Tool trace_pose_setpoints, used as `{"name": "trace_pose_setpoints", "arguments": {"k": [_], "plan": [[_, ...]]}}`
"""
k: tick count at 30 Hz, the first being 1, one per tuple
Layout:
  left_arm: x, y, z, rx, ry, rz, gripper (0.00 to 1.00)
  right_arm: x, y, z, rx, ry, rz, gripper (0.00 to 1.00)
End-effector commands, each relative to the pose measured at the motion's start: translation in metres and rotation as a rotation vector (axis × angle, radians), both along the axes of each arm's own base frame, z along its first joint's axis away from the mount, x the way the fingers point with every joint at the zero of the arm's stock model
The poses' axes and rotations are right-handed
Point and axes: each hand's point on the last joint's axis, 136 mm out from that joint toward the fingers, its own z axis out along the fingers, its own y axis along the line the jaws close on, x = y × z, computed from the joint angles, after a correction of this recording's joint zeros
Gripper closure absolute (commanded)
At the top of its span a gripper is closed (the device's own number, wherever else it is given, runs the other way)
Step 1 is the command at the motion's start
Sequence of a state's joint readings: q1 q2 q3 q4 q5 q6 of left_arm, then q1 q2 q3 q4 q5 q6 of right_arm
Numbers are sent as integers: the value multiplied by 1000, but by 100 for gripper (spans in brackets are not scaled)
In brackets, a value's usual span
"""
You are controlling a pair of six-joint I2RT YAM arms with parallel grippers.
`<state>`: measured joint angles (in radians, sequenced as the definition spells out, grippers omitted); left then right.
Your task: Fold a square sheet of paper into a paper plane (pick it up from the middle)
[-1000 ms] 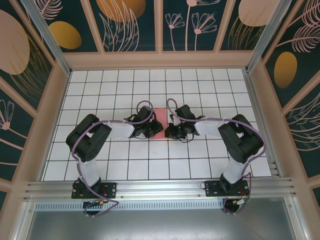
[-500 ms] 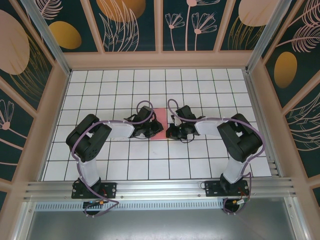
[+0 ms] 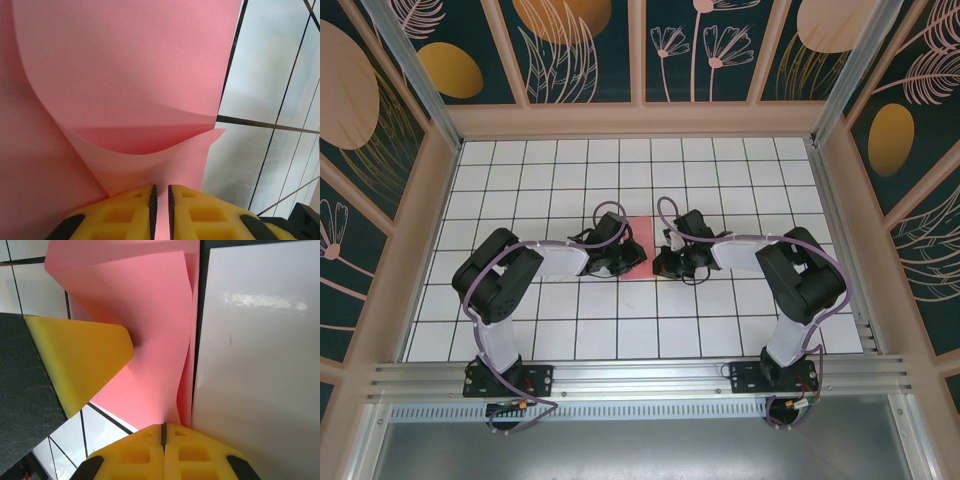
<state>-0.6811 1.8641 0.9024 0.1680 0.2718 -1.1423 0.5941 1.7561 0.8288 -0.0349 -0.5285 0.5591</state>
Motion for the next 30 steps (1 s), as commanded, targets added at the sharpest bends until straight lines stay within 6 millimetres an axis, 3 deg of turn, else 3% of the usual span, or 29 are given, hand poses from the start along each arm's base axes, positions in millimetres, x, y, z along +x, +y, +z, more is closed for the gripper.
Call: {"name": "trace_pose_setpoints", "arguments": {"k": [1, 12, 17, 30], "plan": [[-10, 15, -18, 74, 49, 29, 81, -1, -3, -5, -14, 23, 0, 96], [9, 18, 8, 90, -69, 27, 79, -24, -30, -46, -156, 124, -21, 98], [20, 29, 7, 103, -81, 51, 79, -33, -41, -58, -207, 148, -16, 98], [36, 69, 1, 157, -83, 128, 79, -33, -43, -62, -225, 153, -24, 98]]}}
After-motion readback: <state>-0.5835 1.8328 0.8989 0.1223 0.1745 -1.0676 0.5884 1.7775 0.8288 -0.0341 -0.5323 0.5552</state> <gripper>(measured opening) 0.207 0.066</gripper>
